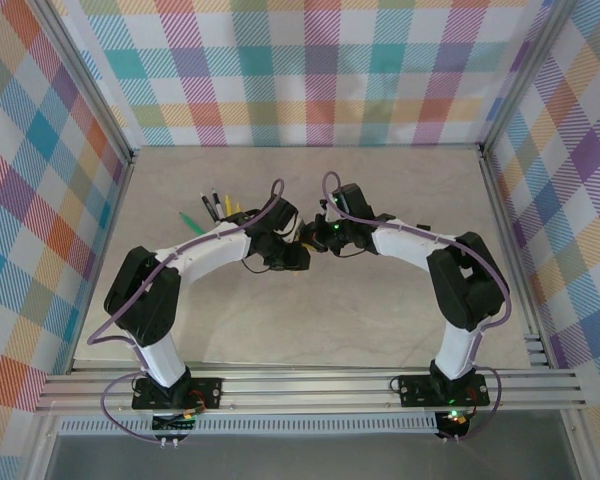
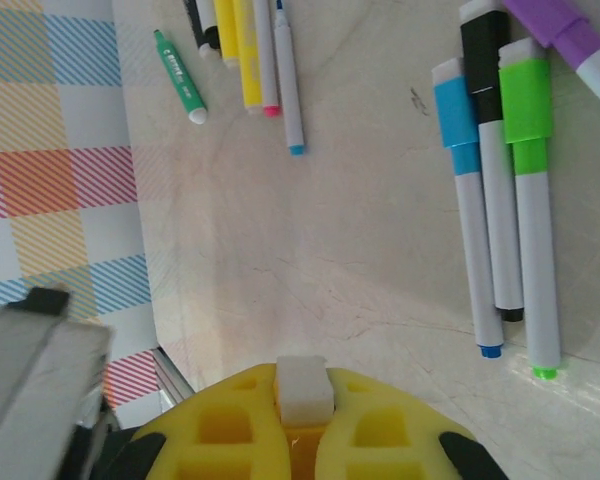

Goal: Open the pen caps

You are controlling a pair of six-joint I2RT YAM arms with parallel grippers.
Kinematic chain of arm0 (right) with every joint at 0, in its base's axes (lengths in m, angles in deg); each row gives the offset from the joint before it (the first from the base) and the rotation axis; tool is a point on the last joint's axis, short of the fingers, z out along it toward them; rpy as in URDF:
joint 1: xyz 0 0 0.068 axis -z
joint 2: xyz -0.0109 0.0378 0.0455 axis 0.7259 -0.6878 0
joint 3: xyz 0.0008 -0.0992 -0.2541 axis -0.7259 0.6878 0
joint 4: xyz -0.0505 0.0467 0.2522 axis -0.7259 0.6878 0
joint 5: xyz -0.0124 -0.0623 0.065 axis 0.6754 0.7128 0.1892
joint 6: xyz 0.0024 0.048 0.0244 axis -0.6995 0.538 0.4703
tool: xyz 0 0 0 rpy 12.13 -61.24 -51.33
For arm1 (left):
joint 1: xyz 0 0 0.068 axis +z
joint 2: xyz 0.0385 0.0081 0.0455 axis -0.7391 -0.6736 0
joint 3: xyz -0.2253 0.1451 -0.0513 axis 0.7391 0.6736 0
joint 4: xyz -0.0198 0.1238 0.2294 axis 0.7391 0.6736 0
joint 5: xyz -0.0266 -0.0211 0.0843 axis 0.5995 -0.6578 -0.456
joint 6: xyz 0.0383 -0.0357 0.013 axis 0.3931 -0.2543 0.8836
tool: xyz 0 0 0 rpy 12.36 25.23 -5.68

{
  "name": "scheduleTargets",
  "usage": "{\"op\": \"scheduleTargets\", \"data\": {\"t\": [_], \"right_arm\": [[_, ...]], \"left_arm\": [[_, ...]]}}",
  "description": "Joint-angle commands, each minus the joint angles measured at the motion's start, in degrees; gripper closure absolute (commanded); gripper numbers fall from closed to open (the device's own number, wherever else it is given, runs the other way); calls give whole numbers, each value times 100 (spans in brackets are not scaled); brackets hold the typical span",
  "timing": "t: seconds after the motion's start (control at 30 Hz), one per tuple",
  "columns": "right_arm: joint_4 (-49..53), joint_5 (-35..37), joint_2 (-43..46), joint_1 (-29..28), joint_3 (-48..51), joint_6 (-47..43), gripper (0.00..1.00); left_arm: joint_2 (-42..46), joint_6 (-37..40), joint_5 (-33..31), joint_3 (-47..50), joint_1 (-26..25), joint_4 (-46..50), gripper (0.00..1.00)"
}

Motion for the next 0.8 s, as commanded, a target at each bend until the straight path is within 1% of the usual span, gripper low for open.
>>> {"op": "scheduleTargets", "data": {"t": [0.0,0.1,0.17,0.2,0.23,0.3,0.37,0.4,0.43,0.5,0.57,0.67,0.77], "right_arm": [[-161,-183,137,-36,30,130,100],[-30,-58,80,-20,-31,66,100],[401,245,-20,176,-371,-90,100],[671,395,-156,404,-694,-179,100],[872,480,-308,642,-1019,-221,100],[1200,295,-863,1166,-1871,-194,100],[1359,115,-1226,1382,-2500,-165,100],[1468,149,-1320,1384,-2718,-200,100],[1564,198,-1380,1382,-2875,-249,100],[1606,165,-1464,1379,-2989,-249,100],[1593,139,-1432,1372,-2880,-253,100],[1666,397,-1177,1361,-2422,-437,100],[2120,878,-898,1362,-2108,-837,100]], "left_arm": [[-63,-33,-131,-137,-60,115,99],[-28,-35,-140,-73,-67,106,100],[211,2,67,190,-169,52,100],[446,4,189,440,-320,51,100],[716,-64,176,708,-480,65,100],[1417,-306,132,1378,-754,116,100],[2111,-476,-33,1872,-792,271,100],[2444,-438,-197,1998,-777,438,100],[2665,-405,-314,2043,-711,596,100],[2961,-275,-350,1974,-458,836,100],[2990,-163,-520,1781,-185,964,100],[2590,2,-567,1328,351,971,100],[1756,34,-693,755,782,886,100]]}}
